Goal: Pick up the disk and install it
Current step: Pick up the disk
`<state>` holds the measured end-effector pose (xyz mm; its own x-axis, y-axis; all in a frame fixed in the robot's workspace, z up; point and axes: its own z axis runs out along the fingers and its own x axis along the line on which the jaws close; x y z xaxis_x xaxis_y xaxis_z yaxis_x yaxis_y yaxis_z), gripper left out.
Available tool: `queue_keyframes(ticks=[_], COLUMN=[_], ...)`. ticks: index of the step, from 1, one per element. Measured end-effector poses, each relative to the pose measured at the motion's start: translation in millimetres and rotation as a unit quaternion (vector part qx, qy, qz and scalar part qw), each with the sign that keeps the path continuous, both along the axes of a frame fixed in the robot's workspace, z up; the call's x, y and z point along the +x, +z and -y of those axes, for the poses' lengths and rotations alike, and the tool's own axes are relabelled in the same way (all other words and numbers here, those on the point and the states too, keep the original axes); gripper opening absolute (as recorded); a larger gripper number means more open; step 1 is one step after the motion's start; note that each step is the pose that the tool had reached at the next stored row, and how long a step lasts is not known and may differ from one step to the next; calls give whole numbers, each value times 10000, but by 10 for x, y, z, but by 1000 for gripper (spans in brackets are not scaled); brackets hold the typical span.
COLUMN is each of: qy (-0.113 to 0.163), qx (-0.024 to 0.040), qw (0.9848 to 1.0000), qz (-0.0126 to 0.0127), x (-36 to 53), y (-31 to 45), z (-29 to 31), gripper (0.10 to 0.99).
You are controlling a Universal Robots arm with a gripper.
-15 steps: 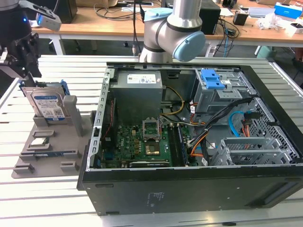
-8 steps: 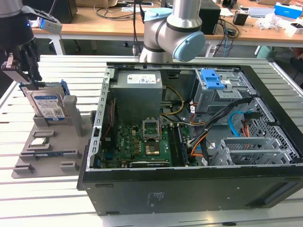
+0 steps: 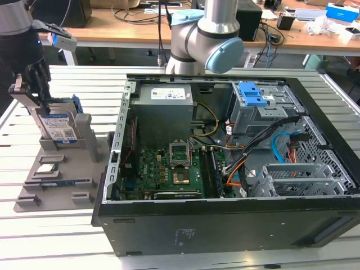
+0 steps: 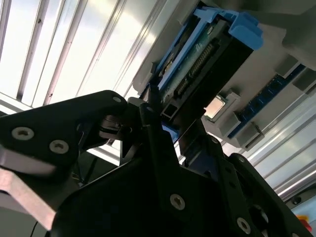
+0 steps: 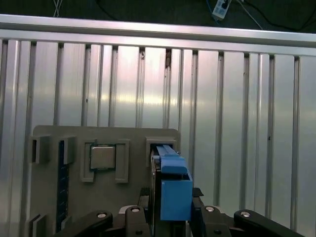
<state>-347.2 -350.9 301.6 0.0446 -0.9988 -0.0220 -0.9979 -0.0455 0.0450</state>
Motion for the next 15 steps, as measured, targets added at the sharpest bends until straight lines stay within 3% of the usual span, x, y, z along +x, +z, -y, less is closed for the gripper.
queue_keyframes(ticks=[4, 15], qy=[6, 7], qx=[0, 0], qw=[10000, 10000], qz=[0, 0], x=[2, 2], y=[-91, -107], z=[0, 0], gripper=[420, 404])
